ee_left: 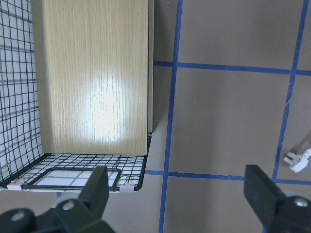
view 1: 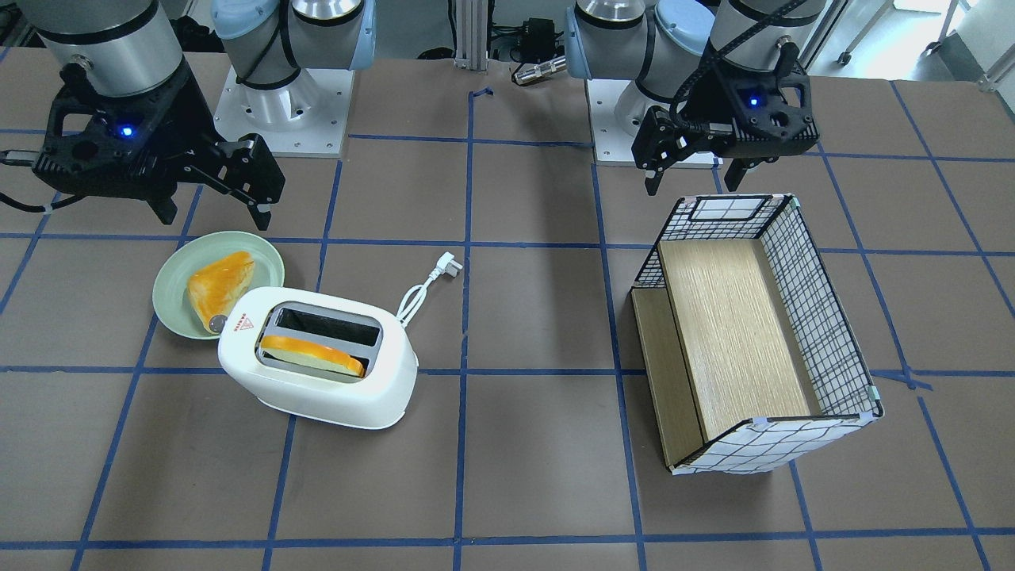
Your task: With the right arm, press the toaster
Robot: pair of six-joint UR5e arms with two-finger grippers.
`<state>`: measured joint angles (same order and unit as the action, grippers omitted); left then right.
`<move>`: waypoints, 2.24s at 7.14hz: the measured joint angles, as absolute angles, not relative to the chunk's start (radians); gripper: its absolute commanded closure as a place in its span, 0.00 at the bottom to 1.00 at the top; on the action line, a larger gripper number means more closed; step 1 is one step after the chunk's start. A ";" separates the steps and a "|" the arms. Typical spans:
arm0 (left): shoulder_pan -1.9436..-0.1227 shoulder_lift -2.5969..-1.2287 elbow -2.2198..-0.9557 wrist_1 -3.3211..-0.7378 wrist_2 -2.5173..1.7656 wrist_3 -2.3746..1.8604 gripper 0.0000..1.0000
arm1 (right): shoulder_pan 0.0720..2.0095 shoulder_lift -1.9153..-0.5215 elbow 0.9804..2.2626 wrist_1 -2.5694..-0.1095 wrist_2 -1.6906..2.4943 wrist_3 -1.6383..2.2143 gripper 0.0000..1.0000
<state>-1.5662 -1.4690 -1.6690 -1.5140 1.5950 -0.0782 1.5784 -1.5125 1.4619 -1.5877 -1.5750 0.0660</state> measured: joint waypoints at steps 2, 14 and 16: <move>-1.566 -1.469 -1.669 -1.514 1.595 -0.078 0.00 | 1.578 -1.513 1.462 -1.587 -1.574 0.066 0.00; -1.566 -1.469 -1.669 -1.514 1.595 -0.078 0.00 | 1.557 -1.512 1.464 -1.589 -1.591 -0.040 0.00; -1.566 -1.469 -1.669 -1.514 1.595 -0.078 0.00 | 1.557 -1.513 1.463 -1.589 -1.580 -0.036 0.00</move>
<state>-1.5662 -1.4687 -1.6690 -1.5141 1.5953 -0.0782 1.5569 -1.5125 1.4635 -1.5888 -1.5802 -0.0364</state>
